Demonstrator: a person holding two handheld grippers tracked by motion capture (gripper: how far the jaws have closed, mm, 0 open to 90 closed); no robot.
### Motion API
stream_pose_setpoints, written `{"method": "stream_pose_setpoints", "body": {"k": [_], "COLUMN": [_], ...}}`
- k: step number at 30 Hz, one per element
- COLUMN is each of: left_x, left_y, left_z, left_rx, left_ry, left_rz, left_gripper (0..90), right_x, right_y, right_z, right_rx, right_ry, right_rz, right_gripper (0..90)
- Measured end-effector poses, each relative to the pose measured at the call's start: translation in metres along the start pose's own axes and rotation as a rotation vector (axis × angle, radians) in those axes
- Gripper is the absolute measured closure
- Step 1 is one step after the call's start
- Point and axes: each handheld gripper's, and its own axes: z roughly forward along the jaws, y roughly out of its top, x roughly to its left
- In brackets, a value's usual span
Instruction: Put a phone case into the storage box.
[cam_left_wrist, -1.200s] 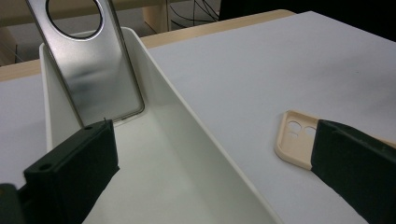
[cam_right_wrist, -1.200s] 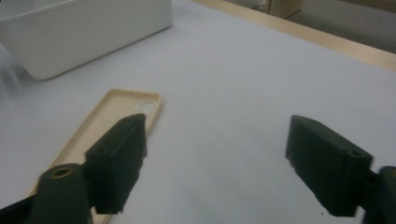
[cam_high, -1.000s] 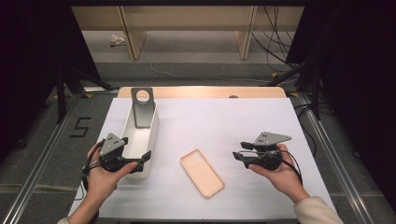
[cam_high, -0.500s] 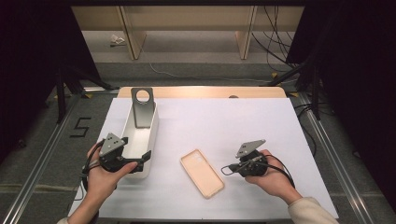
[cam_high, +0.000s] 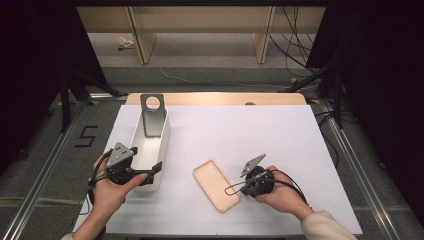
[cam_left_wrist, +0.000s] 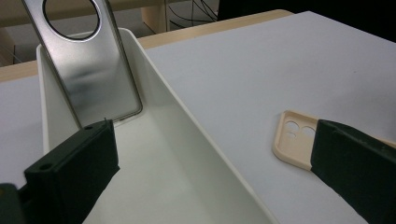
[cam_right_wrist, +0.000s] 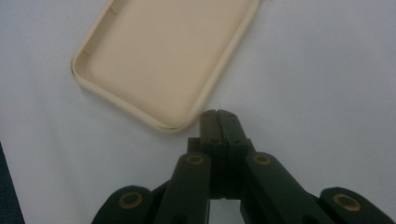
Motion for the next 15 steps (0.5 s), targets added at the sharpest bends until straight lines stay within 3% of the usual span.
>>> {"method": "stream_pose_setpoints", "body": {"k": [4,15], "left_x": [0.000,0.000], "left_y": [0.000,0.000], "left_z": [0.000,0.000], "left_rx": [0.001,-0.002], "left_ry": [-0.001,-0.003], "left_rz": [-0.001,-0.001], "left_gripper": [0.2,0.2], "right_x": [0.003,0.013], "right_y": [0.003,0.009], "right_z": [0.004,0.008], "right_rx": [0.027,0.030], "right_ry": [-0.004,0.020], "right_rz": [-0.012,-0.039], "right_gripper": [90.0,90.0]}}
